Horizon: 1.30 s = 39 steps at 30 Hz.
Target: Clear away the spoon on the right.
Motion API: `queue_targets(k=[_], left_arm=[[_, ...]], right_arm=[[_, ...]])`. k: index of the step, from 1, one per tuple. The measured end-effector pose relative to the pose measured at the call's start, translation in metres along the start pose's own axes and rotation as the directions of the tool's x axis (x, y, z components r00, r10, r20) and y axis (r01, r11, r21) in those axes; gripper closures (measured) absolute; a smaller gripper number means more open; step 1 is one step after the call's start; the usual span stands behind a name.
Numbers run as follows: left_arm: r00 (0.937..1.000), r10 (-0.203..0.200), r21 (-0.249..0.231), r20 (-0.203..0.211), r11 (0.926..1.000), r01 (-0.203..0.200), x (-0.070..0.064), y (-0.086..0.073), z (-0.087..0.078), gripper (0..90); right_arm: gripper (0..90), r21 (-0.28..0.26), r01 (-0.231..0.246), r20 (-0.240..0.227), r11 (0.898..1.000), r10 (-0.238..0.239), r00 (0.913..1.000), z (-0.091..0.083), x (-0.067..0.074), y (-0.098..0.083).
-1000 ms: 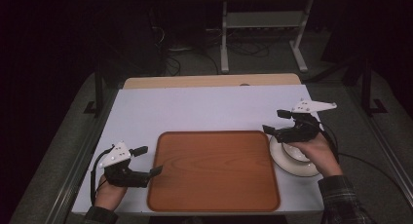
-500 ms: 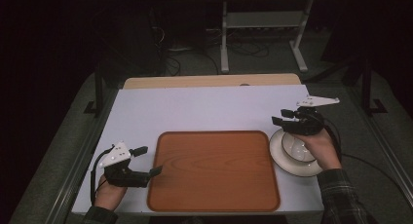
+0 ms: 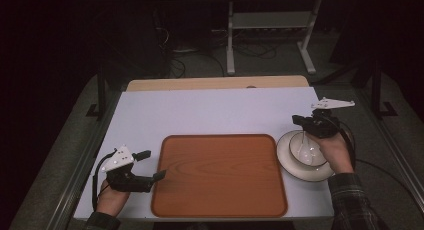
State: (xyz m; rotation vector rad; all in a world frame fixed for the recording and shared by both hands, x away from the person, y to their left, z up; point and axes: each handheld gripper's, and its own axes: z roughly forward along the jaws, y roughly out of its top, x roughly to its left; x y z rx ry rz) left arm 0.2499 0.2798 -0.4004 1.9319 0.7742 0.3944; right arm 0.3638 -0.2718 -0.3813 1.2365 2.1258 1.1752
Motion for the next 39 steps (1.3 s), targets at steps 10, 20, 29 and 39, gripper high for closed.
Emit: queue_targets(k=[10, 20, 29, 39], left_arm=[[1.0000, -0.003, -0.003, -0.003, 1.0000, 0.003, 0.000, 0.000, -0.001, 12.9], [1.0000, 0.000, 0.000, -0.004, 1.0000, 0.000, 0.000, 0.000, -0.001, 12.9], [1.0000, -0.003, -0.003, -0.006, 1.0000, 0.003, 0.001, -0.001, -0.001, 12.9], [0.9999, -0.007, -0.005, -0.010, 1.0000, 0.007, 0.002, -0.001, -0.002, 12.9]], right_arm=[[89.7, 0.025, -0.027, 0.042, 0.999, 0.026, 0.9988, -0.003, -0.012, -0.008], [89.6, 0.035, -0.034, 0.055, 0.999, 0.032, 0.9980, -0.004, -0.015, -0.010], [89.6, 0.041, -0.047, 0.078, 0.998, 0.044, 0.9960, -0.013, -0.025, -0.017], [89.7, 0.039, -0.064, 0.100, 0.997, 0.060, 0.9932, -0.021, -0.030, -0.022]])
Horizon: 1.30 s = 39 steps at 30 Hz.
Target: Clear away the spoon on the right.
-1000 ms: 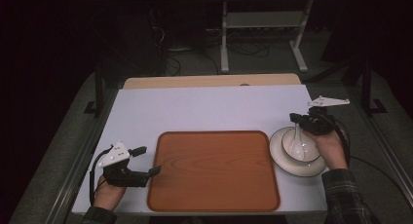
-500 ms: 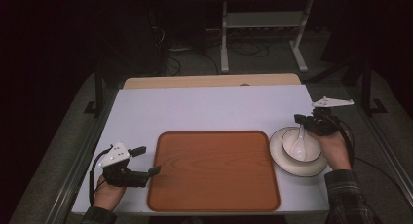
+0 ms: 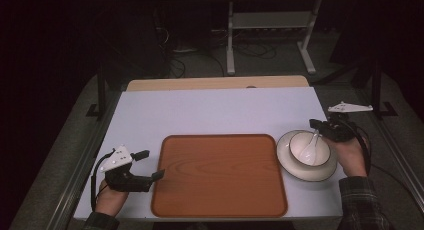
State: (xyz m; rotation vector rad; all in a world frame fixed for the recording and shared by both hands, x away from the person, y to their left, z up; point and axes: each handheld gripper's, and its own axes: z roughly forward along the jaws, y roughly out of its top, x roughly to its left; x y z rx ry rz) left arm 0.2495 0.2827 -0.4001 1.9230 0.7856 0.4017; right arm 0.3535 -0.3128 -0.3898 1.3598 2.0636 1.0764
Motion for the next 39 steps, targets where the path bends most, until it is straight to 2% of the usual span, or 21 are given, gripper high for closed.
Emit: queue_targets(k=[10, 20, 33, 35, 37, 39], left_arm=[[1.0000, 0.001, 0.001, -0.003, 1.0000, -0.001, 0.001, 0.000, -0.001, 13.0], [1.0000, 0.001, -0.001, -0.003, 1.0000, -0.001, 0.002, 0.000, -0.001, 12.9], [1.0000, 0.001, -0.002, -0.007, 1.0000, -0.001, 0.003, 0.000, -0.003, 12.9], [1.0000, 0.001, -0.002, -0.007, 1.0000, -0.001, 0.003, 0.000, -0.003, 13.0], [1.0000, 0.001, -0.002, -0.006, 1.0000, -0.001, 0.003, 0.000, -0.002, 12.9], [1.0000, 0.001, -0.002, -0.006, 1.0000, -0.001, 0.003, 0.000, -0.002, 12.9]], right_arm=[[89.7, -0.001, -0.026, 0.016, 1.000, 0.026, 0.9995, -0.009, -0.006, -0.006], [89.7, 0.014, -0.022, 0.040, 1.000, 0.022, 0.9990, -0.018, -0.007, -0.014], [89.7, 0.006, -0.042, 0.046, 0.999, 0.042, 0.9980, -0.030, -0.007, -0.021], [84.1, -0.017, -0.052, 0.042, 0.998, 0.053, 0.9977, -0.033, -0.007, -0.021], [70.3, -0.038, -0.059, 0.025, 0.998, 0.060, 0.9979, -0.036, -0.006, -0.021], [63.5, -0.054, -0.060, 0.039, 0.997, 0.062, 0.9973, -0.041, -0.004, -0.020]])
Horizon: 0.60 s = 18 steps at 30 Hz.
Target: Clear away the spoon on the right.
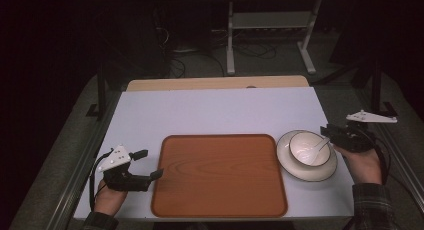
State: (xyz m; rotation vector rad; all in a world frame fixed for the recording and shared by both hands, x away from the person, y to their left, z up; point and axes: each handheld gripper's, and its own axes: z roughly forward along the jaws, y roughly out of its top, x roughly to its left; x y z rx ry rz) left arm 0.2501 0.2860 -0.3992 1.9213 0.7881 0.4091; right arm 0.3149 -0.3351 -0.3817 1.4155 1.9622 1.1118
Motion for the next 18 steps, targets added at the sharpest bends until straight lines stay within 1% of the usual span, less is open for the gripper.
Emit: queue_targets(k=[3, 4, 5, 7, 12, 13, 16, 17, 18], left_arm=[[1.0000, 0.001, 0.000, 0.001, 1.0000, -0.001, 0.000, 0.000, 0.000, 12.9], [1.0000, 0.001, 0.000, 0.001, 1.0000, -0.001, 0.000, 0.000, 0.000, 13.0], [1.0000, 0.000, 0.000, 0.001, 1.0000, 0.000, 0.000, 0.000, 0.000, 12.9], [1.0000, -0.001, 0.000, 0.001, 1.0000, 0.001, 0.000, 0.000, 0.000, 13.0], [1.0000, -0.001, 0.000, 0.001, 1.0000, 0.001, 0.000, 0.000, 0.001, 12.9], [1.0000, -0.001, 0.000, 0.002, 1.0000, 0.001, 0.000, 0.000, 0.001, 12.9], [1.0000, -0.001, 0.002, 0.001, 1.0000, 0.001, 0.000, 0.000, 0.001, 12.9], [1.0000, 0.000, 0.003, 0.002, 1.0000, 0.000, 0.000, 0.000, 0.001, 12.9], [1.0000, 0.000, 0.004, 0.002, 1.0000, 0.000, 0.000, 0.000, 0.001, 12.9]], right_arm=[[56.1, -0.031, -0.019, -0.012, 0.999, 0.019, 0.9998, -0.008, 0.000, 0.000], [56.1, -0.031, -0.019, -0.012, 0.999, 0.019, 0.9998, -0.008, 0.000, 0.000], [52.0, -0.045, -0.030, -0.006, 0.999, 0.030, 0.9995, -0.012, -0.002, -0.001], [47.6, -0.052, -0.037, 0.004, 0.998, 0.037, 0.9993, -0.015, -0.005, -0.002], [43.6, -0.059, -0.035, 0.020, 0.998, 0.036, 0.9991, -0.018, -0.009, -0.007], [42.6, -0.059, -0.043, 0.019, 0.997, 0.044, 0.9988, -0.018, -0.010, -0.008], [40.9, -0.059, -0.056, 0.006, 0.997, 0.057, 0.9984, -0.016, -0.014, -0.012], [39.3, -0.060, -0.074, -0.018, 0.995, 0.073, 0.9972, -0.012, -0.017, -0.016], [39.0, -0.063, -0.077, -0.027, 0.995, 0.076, 0.9968, -0.011, -0.018, -0.017]])
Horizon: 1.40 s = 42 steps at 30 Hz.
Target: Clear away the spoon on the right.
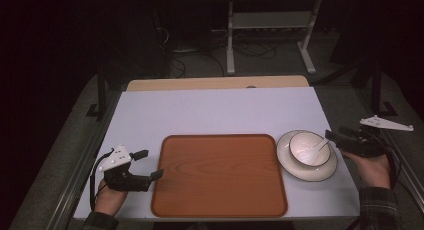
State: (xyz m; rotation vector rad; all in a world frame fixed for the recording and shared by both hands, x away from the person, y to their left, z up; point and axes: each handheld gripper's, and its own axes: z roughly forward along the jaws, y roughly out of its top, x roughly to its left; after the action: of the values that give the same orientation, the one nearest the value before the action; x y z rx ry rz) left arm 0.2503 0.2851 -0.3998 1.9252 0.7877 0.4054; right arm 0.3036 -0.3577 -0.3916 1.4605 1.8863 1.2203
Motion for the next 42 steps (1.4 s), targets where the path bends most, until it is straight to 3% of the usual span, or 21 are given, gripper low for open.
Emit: queue_targets(k=[10, 15, 20, 42], left_arm=[[1.0000, 0.002, 0.005, 0.002, 1.0000, -0.002, 0.000, 0.000, 0.001, 13.0], [1.0000, 0.001, 0.004, 0.001, 1.0000, -0.001, 0.000, 0.000, 0.001, 12.9], [1.0000, 0.004, 0.003, 0.001, 1.0000, -0.004, 0.000, 0.000, 0.000, 12.9], [1.0000, 0.006, 0.000, 0.001, 1.0000, -0.006, -0.001, 0.000, 0.000, 12.9]], right_arm=[[38.9, 0.049, -0.034, -0.063, 0.998, 0.037, 0.9973, 0.015, -0.006, -0.011], [44.2, 0.084, -0.022, -0.099, 0.996, 0.030, 0.9946, 0.021, -0.004, -0.015], [49.4, 0.095, -0.021, -0.104, 0.995, 0.031, 0.9940, 0.021, -0.003, -0.015], [67.1, 0.003, 0.020, -0.136, 1.000, -0.019, 0.9905, 0.010, 0.009, -0.001]])
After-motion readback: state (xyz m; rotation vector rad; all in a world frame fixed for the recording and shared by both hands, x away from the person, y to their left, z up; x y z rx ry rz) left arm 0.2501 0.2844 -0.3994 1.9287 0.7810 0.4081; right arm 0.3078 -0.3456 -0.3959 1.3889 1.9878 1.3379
